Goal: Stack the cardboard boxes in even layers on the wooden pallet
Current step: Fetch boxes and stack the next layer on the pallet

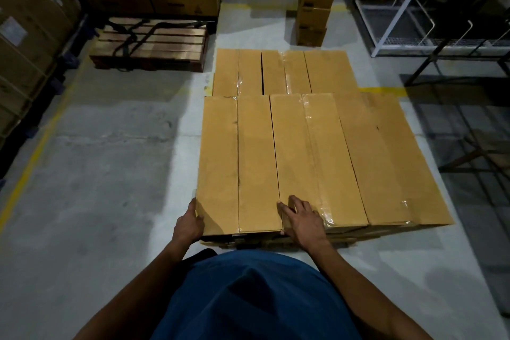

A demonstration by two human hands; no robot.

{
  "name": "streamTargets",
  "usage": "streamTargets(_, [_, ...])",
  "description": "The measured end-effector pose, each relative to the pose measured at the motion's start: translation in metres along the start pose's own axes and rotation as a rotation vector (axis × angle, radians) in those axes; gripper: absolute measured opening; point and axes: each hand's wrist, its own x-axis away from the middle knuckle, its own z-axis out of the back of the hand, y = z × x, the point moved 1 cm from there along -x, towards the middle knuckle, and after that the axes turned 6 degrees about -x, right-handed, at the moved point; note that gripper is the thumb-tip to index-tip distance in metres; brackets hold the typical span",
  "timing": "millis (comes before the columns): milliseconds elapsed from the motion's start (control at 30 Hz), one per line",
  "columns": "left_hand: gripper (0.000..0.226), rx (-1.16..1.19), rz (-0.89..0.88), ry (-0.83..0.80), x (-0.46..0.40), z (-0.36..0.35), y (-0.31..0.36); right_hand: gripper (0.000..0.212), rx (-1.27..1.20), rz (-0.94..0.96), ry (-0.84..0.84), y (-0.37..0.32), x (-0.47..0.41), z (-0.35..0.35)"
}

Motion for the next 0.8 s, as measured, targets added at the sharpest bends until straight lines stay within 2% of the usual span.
streamTargets(300, [0.061, -0.006, -0.016, 0.023, 0.003, 0.001, -0.002, 0.094, 0.008, 0.002, -0.009, 0.001, -0.001, -0.005])
streamTargets(600, [0.070, -0.025, -0.055, -0.049, 0.017, 0.005, -0.001, 0.093, -0.028, -0.035, -0.075, -0.005, -0.001, -0.002])
streamTargets(700, [0.074, -0.030, -0.050, -0.032, 0.027, 0.011, 0.003, 0.088, -0.085, -0.050, -0.098, -0.005, 0.002, 0.002])
streamTargets(800, [0.079, -0.025, -0.059, 0.008, 0.033, 0.019, 0.007, 0.078, -0.157, -0.074, -0.039, -0.006, 0.011, 0.005])
